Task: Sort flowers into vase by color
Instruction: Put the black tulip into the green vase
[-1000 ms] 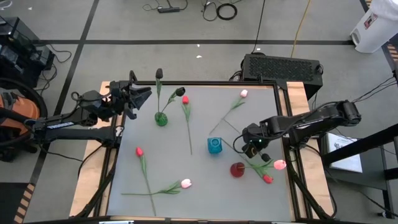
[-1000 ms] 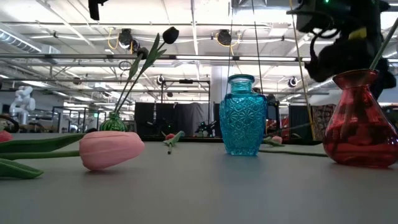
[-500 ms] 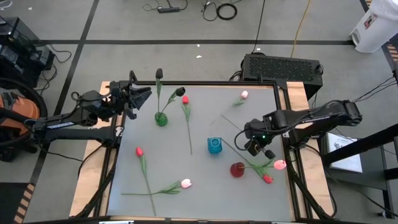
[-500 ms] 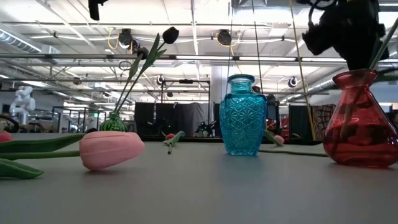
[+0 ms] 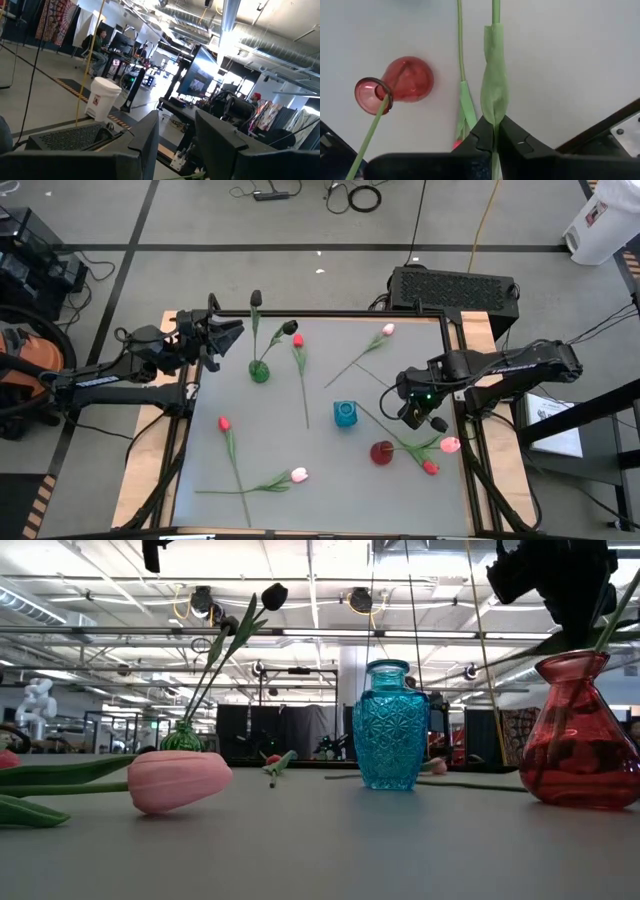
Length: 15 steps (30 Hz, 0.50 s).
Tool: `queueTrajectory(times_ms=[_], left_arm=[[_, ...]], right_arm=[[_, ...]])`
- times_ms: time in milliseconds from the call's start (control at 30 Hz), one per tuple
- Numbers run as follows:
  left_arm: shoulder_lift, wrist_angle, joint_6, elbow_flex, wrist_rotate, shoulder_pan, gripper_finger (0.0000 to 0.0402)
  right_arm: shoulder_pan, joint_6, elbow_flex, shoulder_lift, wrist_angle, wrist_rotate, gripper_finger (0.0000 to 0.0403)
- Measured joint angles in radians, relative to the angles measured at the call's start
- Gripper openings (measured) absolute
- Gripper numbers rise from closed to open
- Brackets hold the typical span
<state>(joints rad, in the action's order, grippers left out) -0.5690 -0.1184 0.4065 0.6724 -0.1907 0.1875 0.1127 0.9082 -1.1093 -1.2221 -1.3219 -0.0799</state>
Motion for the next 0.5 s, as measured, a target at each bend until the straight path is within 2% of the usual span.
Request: queueTrajectory(times_ms=[200,500], left_arm=[[0.0,-0.011,-0.035,0.0,0.018,0.0,0.0135],[0.0,-0.128,-0.155,0.0,0.049,0.0,0.0135]], right_arm=[[0.0,-0.039,-0.044,0.0,-0.051,0.0,0.0002],[0.0,-0.034,-0.187,0.0,-0.136,0.0,0.0002]])
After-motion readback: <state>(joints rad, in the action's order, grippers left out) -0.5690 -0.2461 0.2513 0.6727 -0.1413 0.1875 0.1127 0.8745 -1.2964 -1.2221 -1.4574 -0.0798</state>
